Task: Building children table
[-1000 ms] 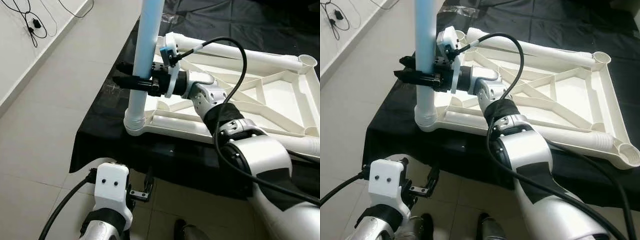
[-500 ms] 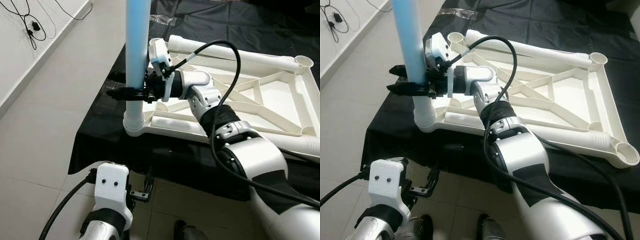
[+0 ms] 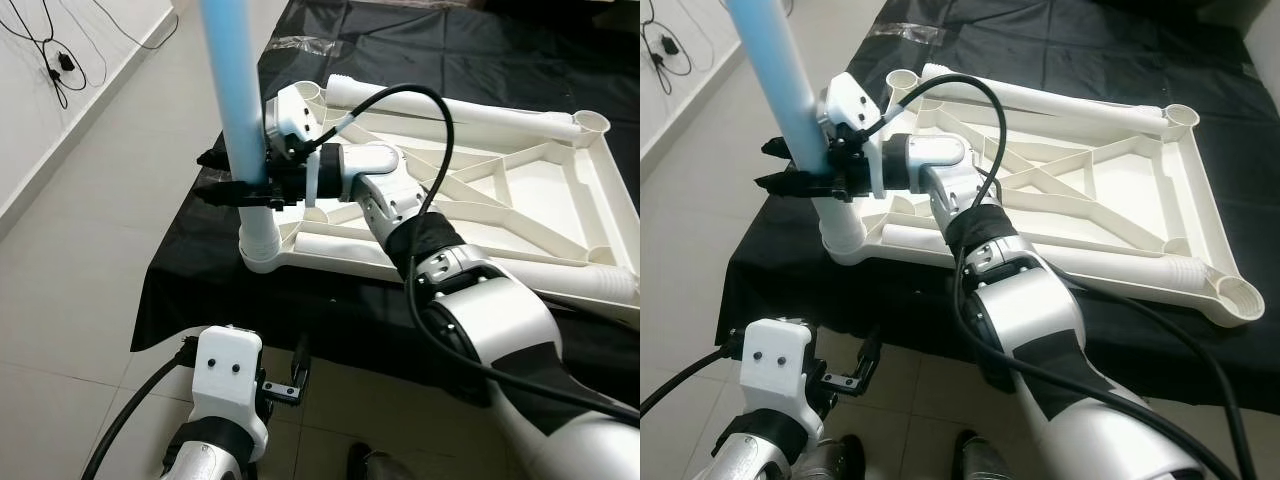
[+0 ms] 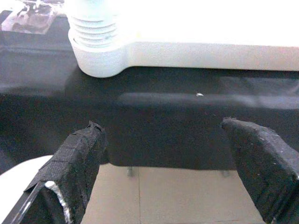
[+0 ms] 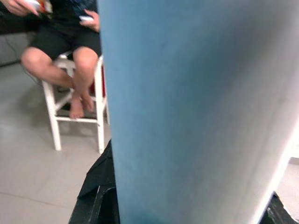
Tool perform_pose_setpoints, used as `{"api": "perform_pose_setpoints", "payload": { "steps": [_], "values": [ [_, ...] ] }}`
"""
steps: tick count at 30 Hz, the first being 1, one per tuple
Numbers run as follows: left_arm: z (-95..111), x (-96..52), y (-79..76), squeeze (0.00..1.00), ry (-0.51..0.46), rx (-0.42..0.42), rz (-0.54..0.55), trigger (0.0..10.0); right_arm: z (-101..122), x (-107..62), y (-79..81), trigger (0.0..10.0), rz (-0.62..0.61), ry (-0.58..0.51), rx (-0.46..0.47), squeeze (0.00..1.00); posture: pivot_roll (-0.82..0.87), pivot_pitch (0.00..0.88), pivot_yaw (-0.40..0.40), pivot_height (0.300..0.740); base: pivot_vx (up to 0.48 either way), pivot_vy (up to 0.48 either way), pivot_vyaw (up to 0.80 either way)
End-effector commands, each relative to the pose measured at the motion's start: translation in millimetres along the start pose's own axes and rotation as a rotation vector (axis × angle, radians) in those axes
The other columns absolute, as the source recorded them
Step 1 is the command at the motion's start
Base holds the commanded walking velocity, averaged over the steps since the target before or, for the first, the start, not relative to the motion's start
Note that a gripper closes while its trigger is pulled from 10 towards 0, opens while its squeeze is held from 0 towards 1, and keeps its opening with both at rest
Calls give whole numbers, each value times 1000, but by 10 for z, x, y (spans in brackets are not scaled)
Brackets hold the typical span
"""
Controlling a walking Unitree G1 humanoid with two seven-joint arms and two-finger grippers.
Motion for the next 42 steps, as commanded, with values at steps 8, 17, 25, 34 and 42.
{"api": "perform_pose_setpoints", "payload": {
  "steps": [8,17,25,34,42],
  "values": [
    [-30,-16,4,0,17,9,13,10000,-504,10,92,10000,-179,193,213,0,152,306,-59,740,0,0,0],
    [-34,-11,15,0,16,12,17,10000,-587,-33,-10,10000,-411,226,295,0,146,306,-59,740,0,0,0],
    [-41,-13,16,0,19,15,18,10000,-661,-91,-65,10000,-580,250,343,0,149,312,-60,740,0,0,0],
    [-36,-6,38,0,18,23,21,10000,-822,-293,-139,10000,-917,276,439,0,152,313,-53,740,0,0,0],
    [-32,13,42,0,14,26,19,10000,-883,-504,-168,10000,-1422,285,436,0,158,308,-50,740,0,0,0]
  ]
}}
Point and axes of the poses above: a point about 5 cm out from each wrist's last joint towards the gripper, its own x axis pointing out of the wrist towards the gripper, its own z axis along the axis of the wrist's last joint, y = z × x, the point moved 1 cm from there along x, pointing out of the wrist towards the gripper, and after that the axes turned 5 degrees about -x, right-handed, at the moved point
